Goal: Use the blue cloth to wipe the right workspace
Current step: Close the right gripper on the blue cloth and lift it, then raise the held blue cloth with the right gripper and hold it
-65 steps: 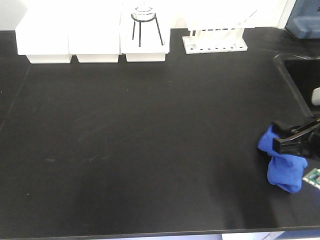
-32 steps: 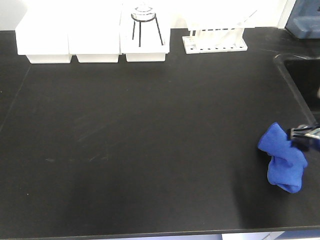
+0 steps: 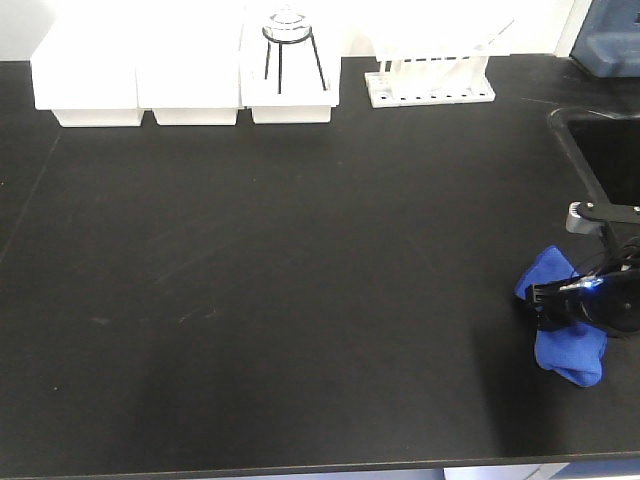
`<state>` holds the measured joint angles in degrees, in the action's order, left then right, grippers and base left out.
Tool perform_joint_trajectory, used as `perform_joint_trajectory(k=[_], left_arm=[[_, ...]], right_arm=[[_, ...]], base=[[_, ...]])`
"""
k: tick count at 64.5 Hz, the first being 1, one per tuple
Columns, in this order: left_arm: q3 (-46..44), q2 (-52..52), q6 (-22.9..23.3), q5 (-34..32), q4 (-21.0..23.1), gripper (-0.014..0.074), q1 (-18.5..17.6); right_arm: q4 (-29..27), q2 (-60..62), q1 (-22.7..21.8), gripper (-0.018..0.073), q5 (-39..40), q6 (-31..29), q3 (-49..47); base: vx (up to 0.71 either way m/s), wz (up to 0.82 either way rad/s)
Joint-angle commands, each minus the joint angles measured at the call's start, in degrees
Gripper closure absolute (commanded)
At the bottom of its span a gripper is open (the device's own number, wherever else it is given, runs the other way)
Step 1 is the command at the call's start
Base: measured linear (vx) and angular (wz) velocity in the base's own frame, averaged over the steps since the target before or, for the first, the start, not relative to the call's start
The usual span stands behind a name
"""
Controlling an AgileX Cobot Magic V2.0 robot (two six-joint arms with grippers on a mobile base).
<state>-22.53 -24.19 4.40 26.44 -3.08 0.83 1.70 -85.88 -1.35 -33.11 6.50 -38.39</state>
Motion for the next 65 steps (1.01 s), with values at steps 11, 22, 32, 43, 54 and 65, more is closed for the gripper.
perform_joint_trajectory(k=[11,22,32,43,54,65], left_arm=[[-1.9,-0.8,0.4,-5.0,0.2,0.0074,-0.1],[-1.9,-0.8,0.4,-7.7,0.2,0.0074,-0.1],[-1.9,-0.8,0.4,-10.5,0.2,0.0074,-0.1],[-1.9,-0.8,0.4,-10.8,0.2,0.0074,-0.1],[-1.9,-0.8,0.4,-10.8,0.2,0.0074,-0.1],[-1.9,-0.8,0.4,-10.8,0.2,0.0074,-0.1]], right_arm=[[0.5,1.5,-0.3,0.0442,4.0,-1.7,-1.6],[-2.2,5.1,-0.2,0.0569,6.1,-3.1,-1.6],[-3.0,15.0,-0.2,0.0565,9.6,-3.1,-1.6],[-3.0,29.2,-0.2,0.0561,10.2,-6.0,-1.6],[-3.0,41.5,-0.2,0.0559,10.2,-9.4,-1.6],[-3.0,46.7,-0.2,0.0558,6.0,-10.2,-1.6]], base=[[0.00,0.00],[0.00,0.00],[0.00,0.00],[0.00,0.00],[0.00,0.00],[0.00,0.00]])
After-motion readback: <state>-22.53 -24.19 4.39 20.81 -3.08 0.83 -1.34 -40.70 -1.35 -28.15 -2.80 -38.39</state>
